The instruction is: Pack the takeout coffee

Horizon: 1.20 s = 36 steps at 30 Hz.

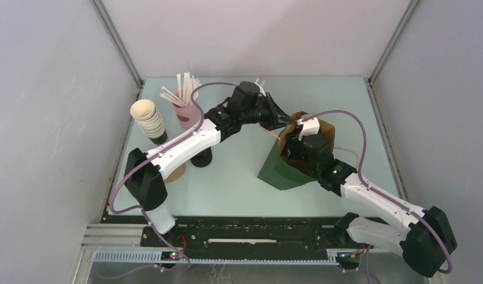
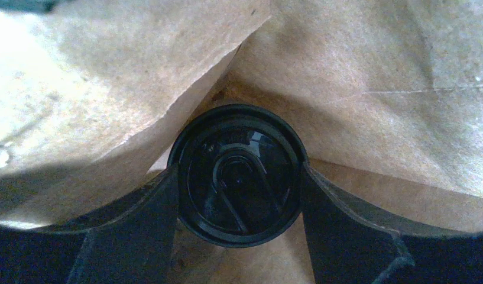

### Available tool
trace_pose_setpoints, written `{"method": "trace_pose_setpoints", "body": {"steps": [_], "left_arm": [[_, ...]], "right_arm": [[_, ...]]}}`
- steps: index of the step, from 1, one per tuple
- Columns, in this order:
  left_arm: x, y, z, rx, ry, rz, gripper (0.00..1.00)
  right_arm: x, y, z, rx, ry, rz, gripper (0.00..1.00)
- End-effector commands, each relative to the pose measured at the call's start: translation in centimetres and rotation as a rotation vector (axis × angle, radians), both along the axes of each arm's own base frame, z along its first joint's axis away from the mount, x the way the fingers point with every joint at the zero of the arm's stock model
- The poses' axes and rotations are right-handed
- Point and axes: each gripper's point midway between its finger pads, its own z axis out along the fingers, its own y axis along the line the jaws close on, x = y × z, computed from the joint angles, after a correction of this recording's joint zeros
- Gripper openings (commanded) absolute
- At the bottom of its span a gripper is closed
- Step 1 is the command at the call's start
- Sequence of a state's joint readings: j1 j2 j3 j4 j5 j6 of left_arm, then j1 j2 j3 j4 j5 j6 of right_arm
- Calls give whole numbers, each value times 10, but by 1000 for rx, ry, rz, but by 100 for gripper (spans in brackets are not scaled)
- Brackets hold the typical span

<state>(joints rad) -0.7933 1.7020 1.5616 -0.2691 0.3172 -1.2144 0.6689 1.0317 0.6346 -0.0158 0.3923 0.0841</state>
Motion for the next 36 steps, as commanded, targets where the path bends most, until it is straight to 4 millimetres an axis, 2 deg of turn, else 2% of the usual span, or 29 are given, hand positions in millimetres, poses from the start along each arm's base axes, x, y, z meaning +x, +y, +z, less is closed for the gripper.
{"method": "trace_pose_setpoints", "body": {"steps": [1, 10, 13, 18, 22, 36], "left_arm": [[-20, -4, 43, -147, -9, -77, 0], [-1, 23, 29, -79, 31, -24, 7], [3, 35, 20, -28, 41, -8, 9], [9, 49, 9, 36, 62, 16, 17], [11, 58, 3, 95, 58, 17, 19], [28, 83, 9, 294, -5, 32, 41]], "right_arm": [[-10, 9, -25, -79, 111, 75, 17], [1, 27, -28, -98, 168, 121, 18], [3, 32, -33, -110, 195, 134, 19], [6, 41, -50, -145, 288, 163, 19], [8, 46, -56, -154, 329, 175, 19], [-6, 41, -89, -225, 506, 190, 18]]}}
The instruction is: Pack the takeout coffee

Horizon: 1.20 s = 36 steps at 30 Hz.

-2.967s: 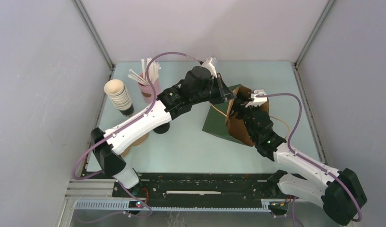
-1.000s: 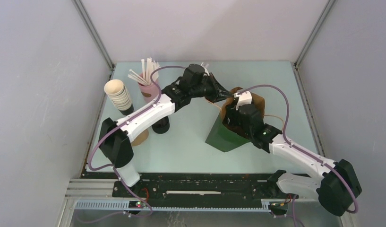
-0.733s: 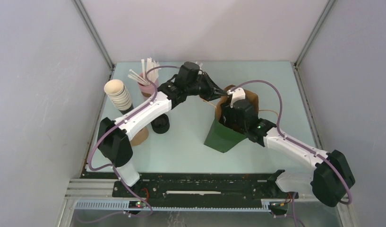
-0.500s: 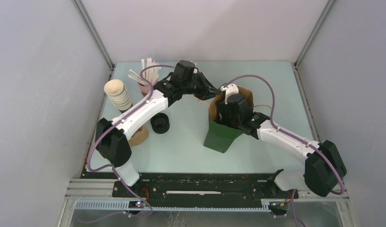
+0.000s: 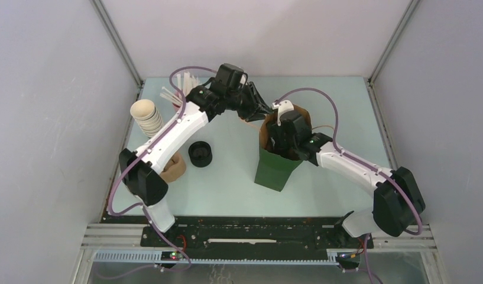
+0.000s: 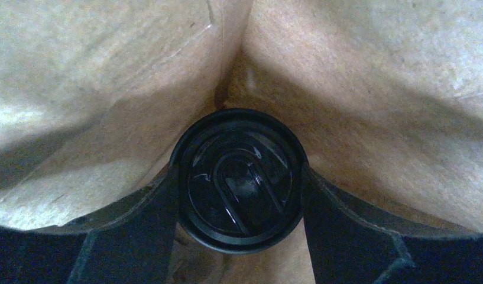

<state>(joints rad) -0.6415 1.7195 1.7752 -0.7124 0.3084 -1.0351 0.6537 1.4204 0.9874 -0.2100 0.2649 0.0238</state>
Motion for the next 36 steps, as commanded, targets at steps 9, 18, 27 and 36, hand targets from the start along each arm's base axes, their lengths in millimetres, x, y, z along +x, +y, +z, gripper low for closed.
{"method": "trace_pose_setpoints", "body": {"steps": [9, 18, 27, 36], "left_arm": [[8, 24, 30, 200, -136, -60, 52], [13, 44, 61, 203, -226, -30, 67], [10, 66, 99, 151, -296, 18, 71], [4, 76, 103, 156, -305, 34, 72]], "right_arm": [[-60, -10, -82, -119, 399, 47, 18], [-75, -20, -101, -174, 548, 12, 19], [-80, -28, -119, -205, 621, -5, 19], [-94, -32, -146, -259, 732, -7, 21]]}}
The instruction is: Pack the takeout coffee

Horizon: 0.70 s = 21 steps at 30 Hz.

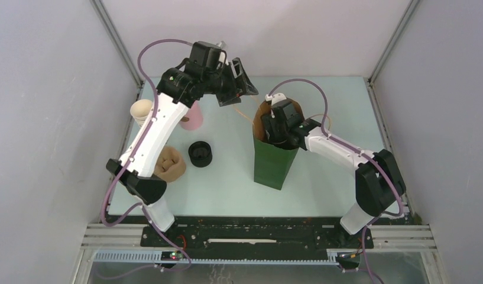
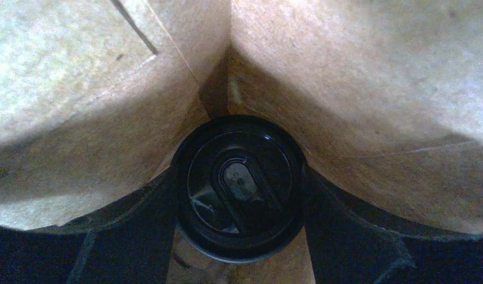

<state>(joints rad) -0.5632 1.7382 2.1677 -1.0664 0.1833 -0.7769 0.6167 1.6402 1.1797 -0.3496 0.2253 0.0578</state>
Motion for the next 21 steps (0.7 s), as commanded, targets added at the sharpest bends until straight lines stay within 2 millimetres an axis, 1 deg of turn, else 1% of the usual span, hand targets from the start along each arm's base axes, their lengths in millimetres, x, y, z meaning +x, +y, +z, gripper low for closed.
{"method": "trace_pose_setpoints", "body": {"steps": [1, 6, 9, 13, 16, 18, 21], "left_arm": [[-10, 11, 30, -22, -80, -2, 72], [-14, 15, 31, -19, -85, 2, 72], [-17, 17, 30, -20, -85, 4, 72], [-22, 19, 30, -31, -87, 11, 72], [-25, 21, 31, -45, -92, 17, 72], [-26, 21, 33, -49, -93, 19, 72], [-28, 23, 33, -55, -96, 25, 72]], "right_arm": [[-119, -41, -116, -199, 584, 22, 21], [-133, -43, -127, -243, 642, 27, 21], [-134, -41, -122, -252, 622, 41, 23], [-113, -33, -86, -213, 532, 42, 28], [-99, -22, -62, -149, 472, 54, 32], [-93, -13, -51, -103, 433, 70, 39], [-85, -5, -39, -75, 404, 80, 44]]}}
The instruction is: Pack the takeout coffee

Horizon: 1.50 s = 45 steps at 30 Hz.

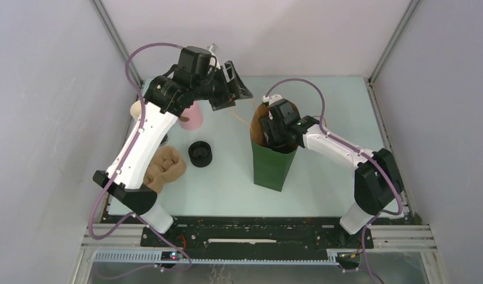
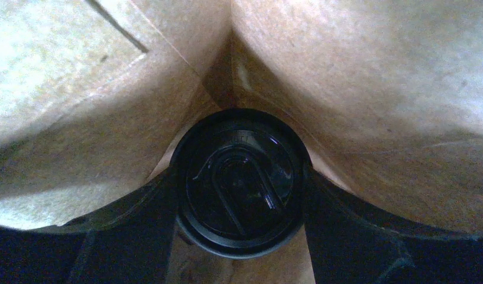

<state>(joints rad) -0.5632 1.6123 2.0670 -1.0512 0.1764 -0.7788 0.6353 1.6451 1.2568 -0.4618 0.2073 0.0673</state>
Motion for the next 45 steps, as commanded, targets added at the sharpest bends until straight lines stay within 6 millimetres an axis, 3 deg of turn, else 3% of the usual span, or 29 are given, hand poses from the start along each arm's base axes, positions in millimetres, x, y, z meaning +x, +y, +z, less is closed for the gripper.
{"method": "trace_pose_setpoints", "body": {"steps": [1, 8, 13, 17, 21, 25, 27, 30, 34, 38, 42, 45], "left_arm": [[-3, 6, 18, -39, -60, 20, 72], [-11, 6, 8, -63, -34, 24, 73], [-18, 7, -3, -60, -13, 23, 73], [-23, 2, -11, -71, 7, 12, 75], [-25, 5, -15, -55, 5, 19, 79], [-32, 12, -25, -10, 15, 36, 80], [-38, 13, -28, 12, 4, 31, 80], [-45, 5, -35, 37, 9, 1, 80], [-52, -7, -51, 68, 32, -28, 69], [-57, -10, -53, 81, 25, -37, 63], [-62, -5, -43, 66, 2, -23, 61], [-66, -3, -29, 44, -31, -23, 66]], "right_arm": [[-73, -11, -46, -69, 354, 61, 46], [-58, 2, 1, 8, 264, 52, 58], [-55, 5, 21, 51, 209, 49, 63], [-55, 5, 24, 48, 185, 39, 68], [-59, 5, 18, 24, 153, 57, 83], [-61, 6, 19, 40, 130, 50, 84], [-61, 7, 22, 57, 102, 39, 98], [-62, 14, 38, 89, 31, 59, 100], [-62, 15, 54, 132, -11, 41, 100], [-65, 11, 68, 165, -33, 15, 100], [-72, 4, 79, 177, -35, -11, 100], [-79, 1, 95, 207, -58, -3, 100]]}}
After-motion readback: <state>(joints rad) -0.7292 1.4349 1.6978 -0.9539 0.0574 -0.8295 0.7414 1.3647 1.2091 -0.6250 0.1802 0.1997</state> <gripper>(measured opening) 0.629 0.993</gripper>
